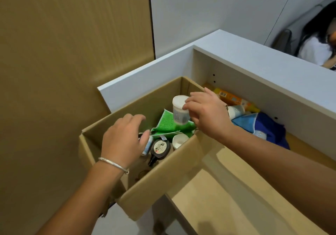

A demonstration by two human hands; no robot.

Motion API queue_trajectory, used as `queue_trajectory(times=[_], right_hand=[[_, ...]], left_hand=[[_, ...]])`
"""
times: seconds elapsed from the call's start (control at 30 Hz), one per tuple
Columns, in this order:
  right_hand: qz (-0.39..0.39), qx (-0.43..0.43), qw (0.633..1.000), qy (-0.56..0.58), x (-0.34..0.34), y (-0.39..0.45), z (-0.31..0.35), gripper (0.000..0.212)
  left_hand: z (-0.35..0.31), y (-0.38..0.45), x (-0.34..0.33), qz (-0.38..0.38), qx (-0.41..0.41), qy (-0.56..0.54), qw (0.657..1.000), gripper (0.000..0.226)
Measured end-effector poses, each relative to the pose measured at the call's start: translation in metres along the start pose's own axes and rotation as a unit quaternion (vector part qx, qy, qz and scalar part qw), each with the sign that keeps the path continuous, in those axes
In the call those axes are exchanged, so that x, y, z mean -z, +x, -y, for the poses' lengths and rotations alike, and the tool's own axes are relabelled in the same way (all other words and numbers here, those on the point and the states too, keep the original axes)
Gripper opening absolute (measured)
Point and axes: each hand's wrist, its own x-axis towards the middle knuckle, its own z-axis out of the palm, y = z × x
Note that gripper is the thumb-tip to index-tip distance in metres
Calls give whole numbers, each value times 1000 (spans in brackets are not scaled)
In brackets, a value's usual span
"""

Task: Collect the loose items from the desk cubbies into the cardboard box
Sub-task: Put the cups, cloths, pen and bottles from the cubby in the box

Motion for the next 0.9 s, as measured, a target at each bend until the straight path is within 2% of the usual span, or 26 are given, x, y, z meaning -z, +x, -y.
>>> queue_trajectory(times=[0.1,0.27,0.4,0.53,0.73,0.9], right_hand=[[-11,-10,1000,10,-2,-12,-3,15],[-31,-50,998,-5,15,-55,-28,11],[-31,-114,993,-20,37,-103,-60,18],[5,-192,980,-53,56,-156,-97,29],[98,-307,943,-88,61,-226,-150,61],[139,-349,924,-70,46,-254,-187,75]], left_hand=[[-10,-2,-2,2,-33,-13,999,40],[-64,-1,-10,13,-114,-51,992,43],[-123,0,-28,19,-201,-91,975,46],[-181,0,-58,51,-257,-92,961,55],[-246,6,-121,103,-293,-110,944,60],[-272,33,-183,166,-246,-81,952,66]])
